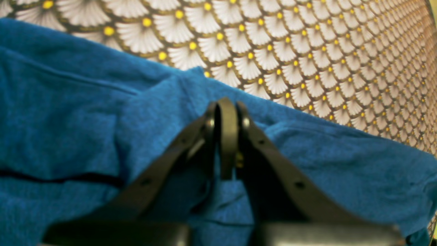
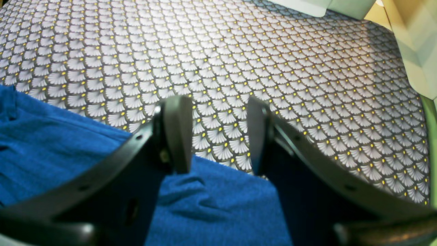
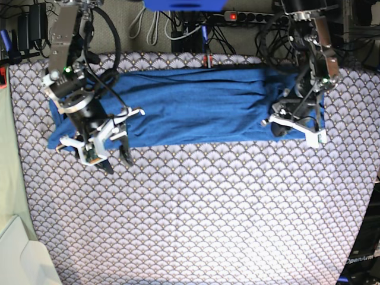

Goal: Fold the T-shirt properly

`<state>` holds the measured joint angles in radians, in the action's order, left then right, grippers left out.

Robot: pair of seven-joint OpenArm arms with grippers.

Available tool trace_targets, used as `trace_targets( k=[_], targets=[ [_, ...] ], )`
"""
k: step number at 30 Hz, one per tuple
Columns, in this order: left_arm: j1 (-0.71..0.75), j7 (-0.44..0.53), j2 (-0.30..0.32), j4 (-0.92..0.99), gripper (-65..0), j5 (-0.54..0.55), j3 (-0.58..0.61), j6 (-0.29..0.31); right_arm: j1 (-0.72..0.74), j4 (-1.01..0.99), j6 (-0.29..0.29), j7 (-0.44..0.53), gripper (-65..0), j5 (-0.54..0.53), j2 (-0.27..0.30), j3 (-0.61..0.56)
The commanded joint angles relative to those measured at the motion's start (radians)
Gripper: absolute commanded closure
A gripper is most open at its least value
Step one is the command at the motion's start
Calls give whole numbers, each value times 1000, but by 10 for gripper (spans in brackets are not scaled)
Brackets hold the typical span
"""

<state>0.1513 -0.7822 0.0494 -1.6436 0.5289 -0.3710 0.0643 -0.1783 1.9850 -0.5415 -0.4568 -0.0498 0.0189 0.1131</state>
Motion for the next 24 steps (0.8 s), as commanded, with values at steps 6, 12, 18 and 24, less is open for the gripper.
trace_targets(
  k=[6, 12, 18, 24],
  targets=[
    [-26, 20, 11, -27, -90, -20, 89, -169, 9, 15, -4, 26, -269, -14, 2, 0],
    [-22, 20, 13, -27, -186, -25, 158, -297, 9, 15, -4, 26, -269, -14, 2, 0],
    [-22, 20, 8, -27, -190, -25, 163, -334, 9, 15, -4, 28, -269, -14, 2, 0],
    [-29, 20, 7, -16, -212, -26, 162, -334, 9, 15, -4, 28, -269, -14, 2, 0]
  ],
)
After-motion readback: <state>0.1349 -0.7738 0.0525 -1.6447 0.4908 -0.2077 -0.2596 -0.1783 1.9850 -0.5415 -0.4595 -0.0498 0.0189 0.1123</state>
